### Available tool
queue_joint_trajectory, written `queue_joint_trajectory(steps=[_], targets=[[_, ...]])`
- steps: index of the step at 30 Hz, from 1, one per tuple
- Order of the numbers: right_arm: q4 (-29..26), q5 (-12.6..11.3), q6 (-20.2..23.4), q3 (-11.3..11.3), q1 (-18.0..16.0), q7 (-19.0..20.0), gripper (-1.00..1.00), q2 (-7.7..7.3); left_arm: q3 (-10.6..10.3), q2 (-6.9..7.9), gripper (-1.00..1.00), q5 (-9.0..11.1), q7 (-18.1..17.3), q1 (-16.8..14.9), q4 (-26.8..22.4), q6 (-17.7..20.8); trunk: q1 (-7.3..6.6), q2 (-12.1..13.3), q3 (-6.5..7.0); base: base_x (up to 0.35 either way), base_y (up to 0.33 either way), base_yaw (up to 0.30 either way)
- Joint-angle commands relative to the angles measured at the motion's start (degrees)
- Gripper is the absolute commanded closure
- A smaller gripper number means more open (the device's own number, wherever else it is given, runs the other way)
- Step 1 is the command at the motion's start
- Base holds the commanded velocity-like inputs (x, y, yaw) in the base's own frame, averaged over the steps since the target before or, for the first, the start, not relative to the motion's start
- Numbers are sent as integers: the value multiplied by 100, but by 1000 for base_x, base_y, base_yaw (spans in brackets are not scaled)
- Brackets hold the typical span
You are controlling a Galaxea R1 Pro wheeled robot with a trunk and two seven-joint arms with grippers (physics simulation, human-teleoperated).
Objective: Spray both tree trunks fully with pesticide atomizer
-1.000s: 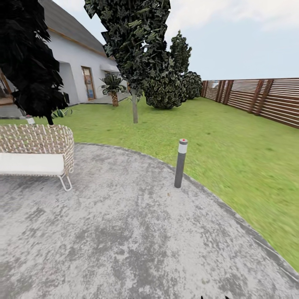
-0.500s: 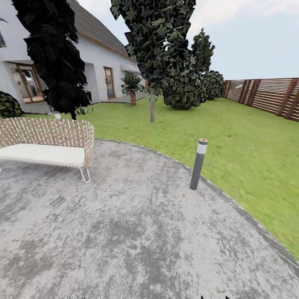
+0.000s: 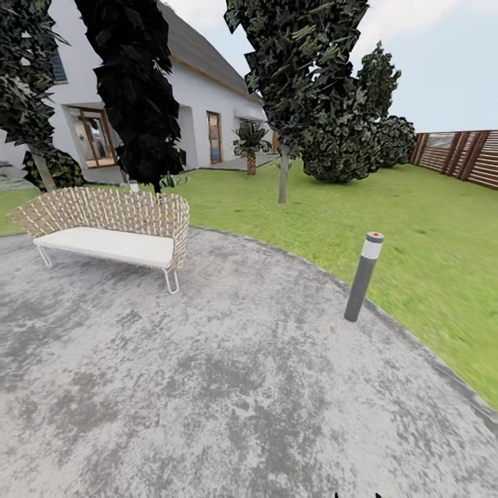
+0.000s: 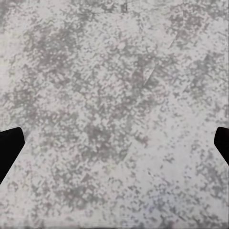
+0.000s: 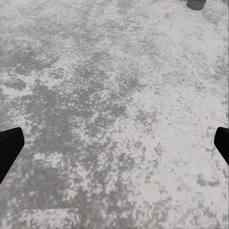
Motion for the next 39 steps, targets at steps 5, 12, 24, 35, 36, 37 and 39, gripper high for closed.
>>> queue_joint_trajectory(steps=[5,12,24,35,36,37,39], targets=[[1,13,-14,1,-2,-21,-100,-2,2,-1,-100,8,6,-5,7,-20,110,-204,-95,0,0,279],[1,15,-16,1,-2,-21,-100,-2,2,-9,-100,6,6,-5,7,-22,263,-485,-221,0,0,279],[1,15,-14,10,-2,-21,-100,-2,-1,-10,-100,6,6,-5,7,-25,527,-966,-436,0,0,279],[0,15,-15,10,-2,-19,-100,0,2,-10,-100,6,6,-5,7,-26,769,-1407,-634,0,0,279],[0,15,-14,10,-2,-20,-100,1,2,-10,-100,6,6,-5,7,-25,790,-1447,-652,0,0,279],[0,15,-16,10,-2,-20,-100,0,2,-10,-100,6,6,-5,7,-26,812,-1487,-670,0,0,279],[1,15,-17,10,-2,-18,-100,0,2,-10,-100,6,6,-5,7,-24,856,-1568,-706,0,0,279]])
